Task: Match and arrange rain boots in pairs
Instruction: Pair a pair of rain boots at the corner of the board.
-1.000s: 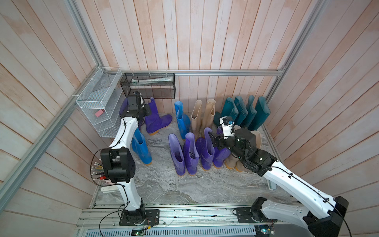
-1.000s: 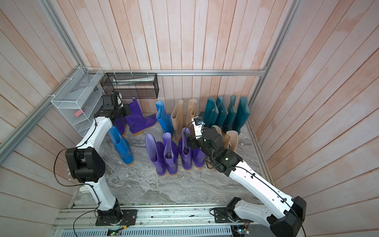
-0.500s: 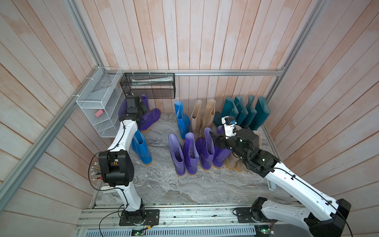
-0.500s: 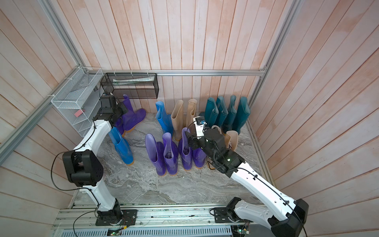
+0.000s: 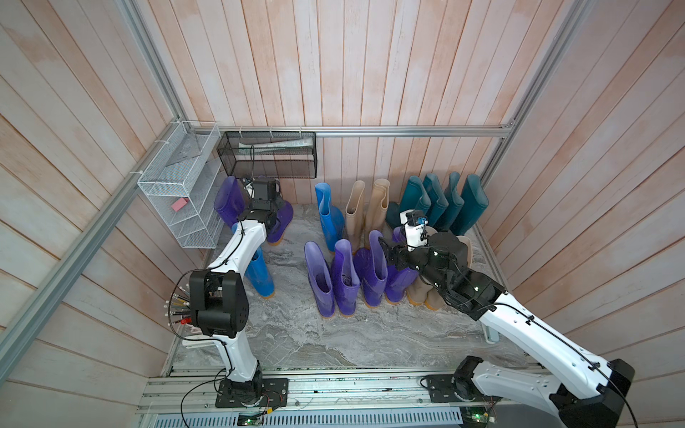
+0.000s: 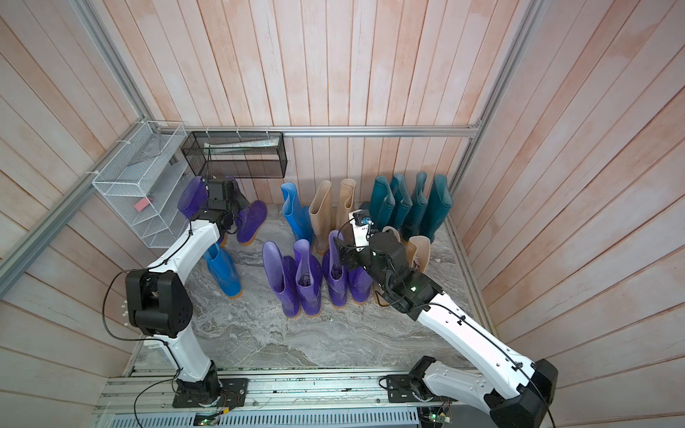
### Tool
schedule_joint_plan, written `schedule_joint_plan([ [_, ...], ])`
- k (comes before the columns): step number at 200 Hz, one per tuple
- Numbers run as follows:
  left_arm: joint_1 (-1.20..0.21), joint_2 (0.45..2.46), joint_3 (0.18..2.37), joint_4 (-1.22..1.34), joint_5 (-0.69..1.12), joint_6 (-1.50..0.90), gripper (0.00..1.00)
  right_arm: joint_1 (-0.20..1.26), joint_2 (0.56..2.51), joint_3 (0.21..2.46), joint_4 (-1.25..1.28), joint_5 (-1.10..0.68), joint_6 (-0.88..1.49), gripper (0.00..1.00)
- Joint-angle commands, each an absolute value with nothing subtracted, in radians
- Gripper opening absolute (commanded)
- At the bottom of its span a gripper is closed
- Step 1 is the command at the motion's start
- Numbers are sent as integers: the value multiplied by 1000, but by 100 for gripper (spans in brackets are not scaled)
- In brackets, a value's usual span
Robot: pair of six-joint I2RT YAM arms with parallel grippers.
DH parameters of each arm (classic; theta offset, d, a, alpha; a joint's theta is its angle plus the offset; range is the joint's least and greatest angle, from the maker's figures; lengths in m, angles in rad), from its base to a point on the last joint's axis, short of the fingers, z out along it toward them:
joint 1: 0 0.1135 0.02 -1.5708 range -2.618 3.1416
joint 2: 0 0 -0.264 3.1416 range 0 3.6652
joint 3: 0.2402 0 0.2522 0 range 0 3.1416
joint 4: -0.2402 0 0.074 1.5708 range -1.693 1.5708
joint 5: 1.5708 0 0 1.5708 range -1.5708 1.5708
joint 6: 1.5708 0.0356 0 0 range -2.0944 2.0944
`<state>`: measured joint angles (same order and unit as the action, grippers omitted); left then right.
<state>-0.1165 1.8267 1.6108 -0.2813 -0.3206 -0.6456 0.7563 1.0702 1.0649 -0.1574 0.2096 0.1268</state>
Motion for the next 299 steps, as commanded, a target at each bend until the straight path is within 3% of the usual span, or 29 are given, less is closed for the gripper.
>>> schedule_joint_plan([
  [1,-120,1783,1629,-205,-460,-695,0,753,1046,1071,-160,202,120,74],
  [88,-114,1780,1638,-175,-543,-615,0,753,1044,1066,-166,202,121,74],
  [166,-68,1803,1553,-121,-433,-665,0,753,1037,1066,-176,198,121,74],
  [177,-67,1796,1557,-125,-414,-654,12,753,1037,1070,-181,196,121,74],
  [196,-68,1763,1566,-131,-364,-638,53,753,1034,1072,-187,193,121,74],
  [214,-69,1713,1569,-142,-304,-627,78,753,1029,1075,-194,193,119,74],
  [236,-74,1622,1555,-169,-274,-631,93,753,1020,1075,-193,193,118,74],
  [299,-120,1368,1519,-484,-268,-620,100,752,1004,1068,-178,160,120,74],
])
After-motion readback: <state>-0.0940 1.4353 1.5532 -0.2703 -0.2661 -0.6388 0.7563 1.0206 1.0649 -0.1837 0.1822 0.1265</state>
